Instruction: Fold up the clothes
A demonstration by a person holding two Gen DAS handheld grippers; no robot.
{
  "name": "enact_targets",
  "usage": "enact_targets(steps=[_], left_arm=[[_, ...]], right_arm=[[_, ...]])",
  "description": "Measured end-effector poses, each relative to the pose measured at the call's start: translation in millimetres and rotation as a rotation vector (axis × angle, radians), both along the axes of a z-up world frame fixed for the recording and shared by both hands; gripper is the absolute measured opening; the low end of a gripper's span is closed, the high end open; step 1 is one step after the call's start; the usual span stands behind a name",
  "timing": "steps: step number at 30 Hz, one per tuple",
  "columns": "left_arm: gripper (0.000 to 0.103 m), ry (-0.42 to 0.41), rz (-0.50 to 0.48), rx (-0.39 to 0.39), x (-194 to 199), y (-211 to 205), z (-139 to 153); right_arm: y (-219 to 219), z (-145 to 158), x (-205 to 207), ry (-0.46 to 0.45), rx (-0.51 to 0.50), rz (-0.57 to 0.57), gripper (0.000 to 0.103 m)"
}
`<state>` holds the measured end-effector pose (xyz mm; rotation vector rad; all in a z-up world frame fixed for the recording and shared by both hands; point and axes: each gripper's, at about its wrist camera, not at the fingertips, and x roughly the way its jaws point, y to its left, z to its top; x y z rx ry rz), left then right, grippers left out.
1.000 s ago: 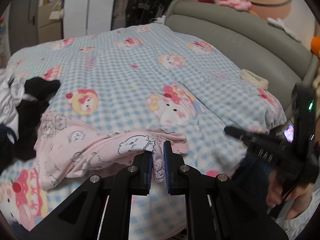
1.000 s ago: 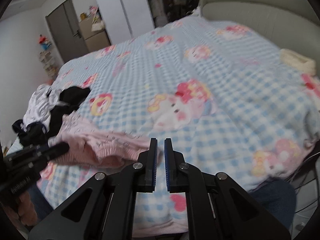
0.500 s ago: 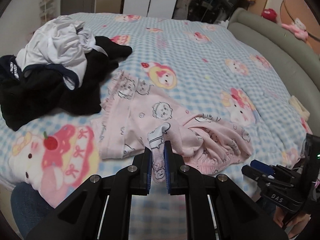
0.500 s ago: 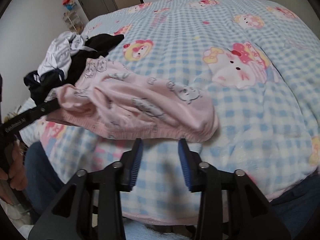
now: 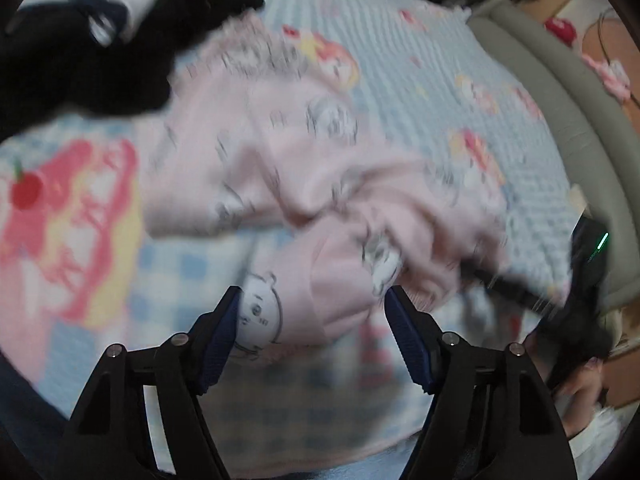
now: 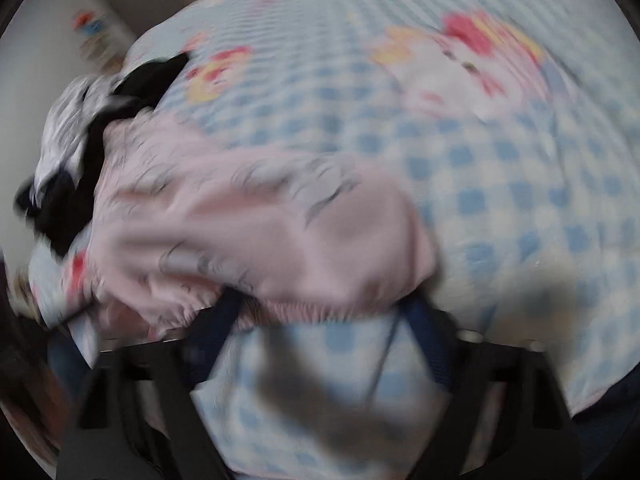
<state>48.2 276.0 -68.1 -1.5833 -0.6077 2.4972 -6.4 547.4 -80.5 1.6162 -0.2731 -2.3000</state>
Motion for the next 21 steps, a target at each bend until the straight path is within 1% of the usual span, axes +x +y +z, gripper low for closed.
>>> enact_targets(steps=[1,2,3,5,6,7,8,9,10,11,12,13,15,16,17,18,19,20,21], left_arm=[[0.061,-0.007,0.001,-0.025,1,2,-3],[0.047,-0.015,0.001,-0.050,1,3,-6],[0.043,-0.011,0.013,-0.054,1,1,-5],[0.040,0.002,0.040,-0.044,1,-5,-1],[0.038,0.020,0.039,-0.051,0,-5,3],[0.031,0.038,0.038,-0.058,-1,-6,8],[0.024,0.056,0.036,-0.064,-2,-6,12],[0.021,0.074,0.034,-0.071,-3,-7,17],[0.016,0.097,0.000,-0.079,-11,-6,25],[0.012,0.105,-0.019,-0.092,-21,-3,33],[0.009,0.145,-0.036,-0.105,-38,-5,56],[0.007,0.184,-0.052,-0.118,-55,-7,78],[0.007,0.309,-0.064,-0.182,-80,0,143],[0.007,0.408,-0.066,-0.196,-83,0,185],[0.007,0.506,-0.069,-0.209,-86,1,227],[0.007,0.595,-0.064,-0.216,-80,3,263],[0.007,0.684,-0.060,-0.222,-75,5,299],[0.007,0.731,-0.058,-0.222,-69,7,320],[0.007,0.755,-0.051,-0.219,-61,7,331]], right_arm=[[0,5,1,0.023,0.001,0.010,0.065],[0,10,1,0.046,0.002,0.019,0.056],[0,15,2,0.069,0.002,0.029,0.052],[-7,18,7,0.097,0.044,0.080,0.034],[-10,18,9,0.097,0.045,0.095,0.029],[-11,17,11,0.097,0.045,0.098,0.024],[-12,17,13,0.098,0.044,0.101,0.020],[-13,19,15,0.112,0.047,0.101,0.018],[-14,22,14,0.128,0.052,0.103,0.015],[-15,30,9,0.163,0.078,0.103,0.012],[-16,39,4,0.199,0.105,0.103,0.012],[-16,54,-8,0.233,0.139,0.101,0.010],[-13,97,-30,0.310,0.125,0.074,0.007],[-12,129,-39,0.377,0.100,0.057,0.007],[-9,168,-39,0.470,0.065,0.039,0.007],[-5,207,-39,0.563,0.029,0.021,0.007],[-4,242,-32,0.667,0.031,0.003,0.007],[-3,275,-23,0.764,0.044,-0.018,0.007],[-1,299,-14,0.827,0.037,-0.029,0.007]])
